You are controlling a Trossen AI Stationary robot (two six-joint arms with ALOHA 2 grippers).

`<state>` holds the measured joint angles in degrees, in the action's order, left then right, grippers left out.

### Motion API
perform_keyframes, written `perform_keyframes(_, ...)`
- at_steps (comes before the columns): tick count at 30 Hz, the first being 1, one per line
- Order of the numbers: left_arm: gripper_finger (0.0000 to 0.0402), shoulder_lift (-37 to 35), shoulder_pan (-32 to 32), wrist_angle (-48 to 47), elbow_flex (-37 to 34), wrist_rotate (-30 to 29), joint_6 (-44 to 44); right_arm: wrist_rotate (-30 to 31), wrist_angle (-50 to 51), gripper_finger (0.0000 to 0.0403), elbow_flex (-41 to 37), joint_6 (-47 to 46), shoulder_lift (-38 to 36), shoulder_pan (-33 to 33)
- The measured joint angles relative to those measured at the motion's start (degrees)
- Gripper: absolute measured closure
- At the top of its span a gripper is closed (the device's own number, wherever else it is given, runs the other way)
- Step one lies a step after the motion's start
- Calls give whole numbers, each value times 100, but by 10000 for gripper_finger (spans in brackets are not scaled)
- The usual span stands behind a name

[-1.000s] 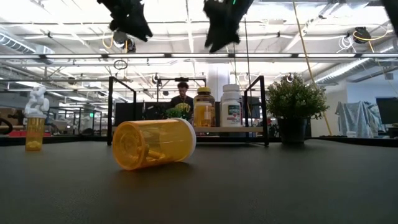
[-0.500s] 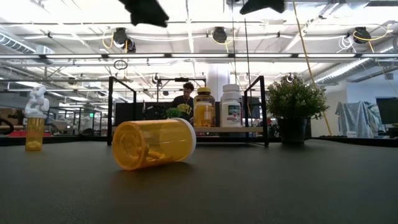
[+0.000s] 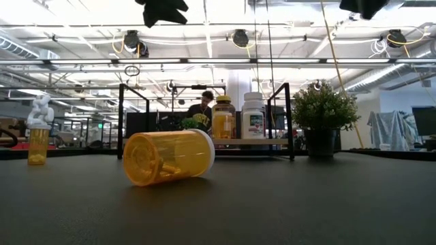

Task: Pick and place medicine bottles onto shelf by color
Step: Put the orange pill bottle on the shelf

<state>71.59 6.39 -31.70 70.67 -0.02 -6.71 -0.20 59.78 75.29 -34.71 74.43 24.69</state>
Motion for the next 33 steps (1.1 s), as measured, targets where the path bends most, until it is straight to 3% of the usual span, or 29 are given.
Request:
perform_keyframes(6,229,438,-439,599,-6,24,-523,-819,-168,128,-536,1527,29,294)
perform_keyframes(11,241,1098,-1102,1475,2,-1548,-715,-756,-172,124,-1000,1480,26,553)
perform_keyframes(15,268,1566,-1304,2750,-2,-1471,-983,-900,-286,136,-1132,1842,-81,1017)
perform_keyframes(19,271,1746,-1343,3320,0,-1153,-573,-844,-690,138,-1139,2267,-90,1535)
perform_keyframes(25,230,1657,-1265,3367,-2,-1099,422,99,-1165,122,-1328,2449,38,1829)
perform_keyframes(28,193,1644,-1167,3528,0,-1105,896,164,-1437,110,-1562,2338,115,1829)
perform_keyframes(33,123,1648,-1037,3391,0,-1101,908,132,-1187,99,-1768,2253,156,1870)
